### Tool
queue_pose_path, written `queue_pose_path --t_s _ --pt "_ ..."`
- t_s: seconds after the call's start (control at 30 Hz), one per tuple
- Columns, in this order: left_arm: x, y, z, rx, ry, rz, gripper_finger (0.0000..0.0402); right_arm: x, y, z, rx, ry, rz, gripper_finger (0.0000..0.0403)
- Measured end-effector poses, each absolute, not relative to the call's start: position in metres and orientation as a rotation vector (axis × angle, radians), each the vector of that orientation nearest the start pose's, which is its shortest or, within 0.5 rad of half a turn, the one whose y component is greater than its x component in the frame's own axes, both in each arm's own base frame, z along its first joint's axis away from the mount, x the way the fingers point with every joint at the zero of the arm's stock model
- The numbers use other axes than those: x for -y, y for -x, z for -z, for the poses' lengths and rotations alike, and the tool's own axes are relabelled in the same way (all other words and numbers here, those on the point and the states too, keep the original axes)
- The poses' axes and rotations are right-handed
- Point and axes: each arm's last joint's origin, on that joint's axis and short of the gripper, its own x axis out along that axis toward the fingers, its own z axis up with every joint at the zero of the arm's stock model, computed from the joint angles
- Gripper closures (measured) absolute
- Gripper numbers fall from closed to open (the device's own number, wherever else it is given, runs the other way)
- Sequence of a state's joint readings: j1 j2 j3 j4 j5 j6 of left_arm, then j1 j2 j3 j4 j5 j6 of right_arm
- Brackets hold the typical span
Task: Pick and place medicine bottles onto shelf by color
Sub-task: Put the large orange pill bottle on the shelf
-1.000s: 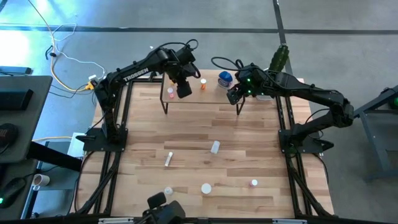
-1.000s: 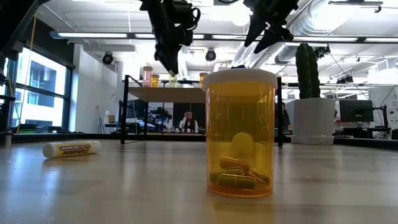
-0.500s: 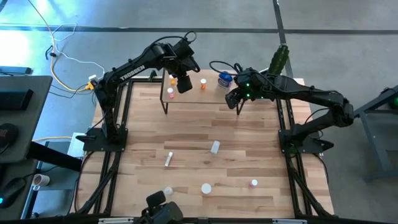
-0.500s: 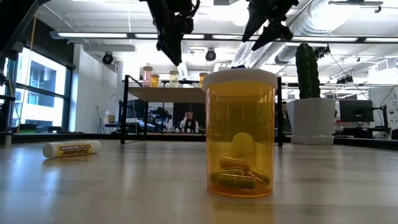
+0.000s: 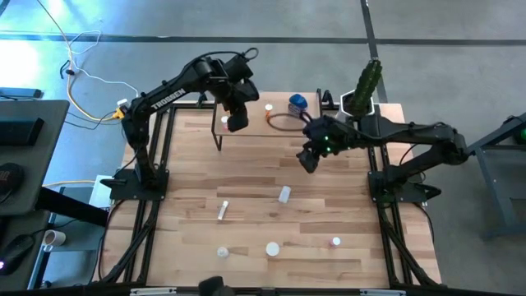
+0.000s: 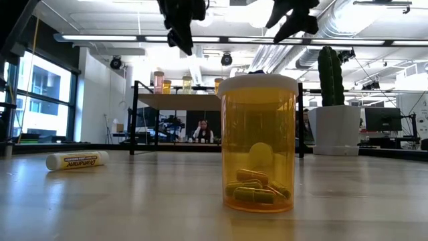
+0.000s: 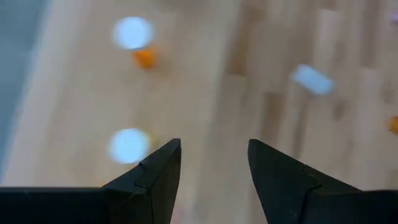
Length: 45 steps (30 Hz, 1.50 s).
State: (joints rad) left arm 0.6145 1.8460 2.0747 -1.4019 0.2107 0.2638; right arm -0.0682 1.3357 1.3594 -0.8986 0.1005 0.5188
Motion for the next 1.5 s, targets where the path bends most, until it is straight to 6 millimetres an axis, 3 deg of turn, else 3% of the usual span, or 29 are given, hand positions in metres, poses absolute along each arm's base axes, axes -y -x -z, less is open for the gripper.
queue_pose_path --t_s 0.23,0.63,0.83,1.0,1.2,1.5 --pt "-0.162 -0.311 -0.383 -1.104 0.289 -0.044 0.0225 -0.001 -0.256 -0.346 -0.93 -0.422 0.334 0.0197" --pt "-0.079 -0.345 -0.384 -1.12 0.264 0.099 0.0225 -0.035 -0.24 -0.338 -1.099 -0.37 0.278 0.0197" --pt "-0.038 -0.351 -0.367 -1.138 0.285 0.143 0.0225 -0.056 -0.236 -0.338 -1.118 -0.331 0.19 0.0197" --pt "-0.015 -0.344 -0.349 -1.108 0.361 0.114 0.0225 -0.069 -0.235 -0.339 -1.113 -0.318 0.129 0.0197" --pt "0.01 -0.322 -0.338 -1.066 0.413 0.008 0.0225 -0.079 -0.233 -0.34 -1.102 -0.301 0.086 0.0196" --pt "0.054 -0.288 -0.334 -1.003 0.457 -0.109 0.0225 -0.085 -0.237 -0.343 -1.056 -0.302 0.012 0.0196"
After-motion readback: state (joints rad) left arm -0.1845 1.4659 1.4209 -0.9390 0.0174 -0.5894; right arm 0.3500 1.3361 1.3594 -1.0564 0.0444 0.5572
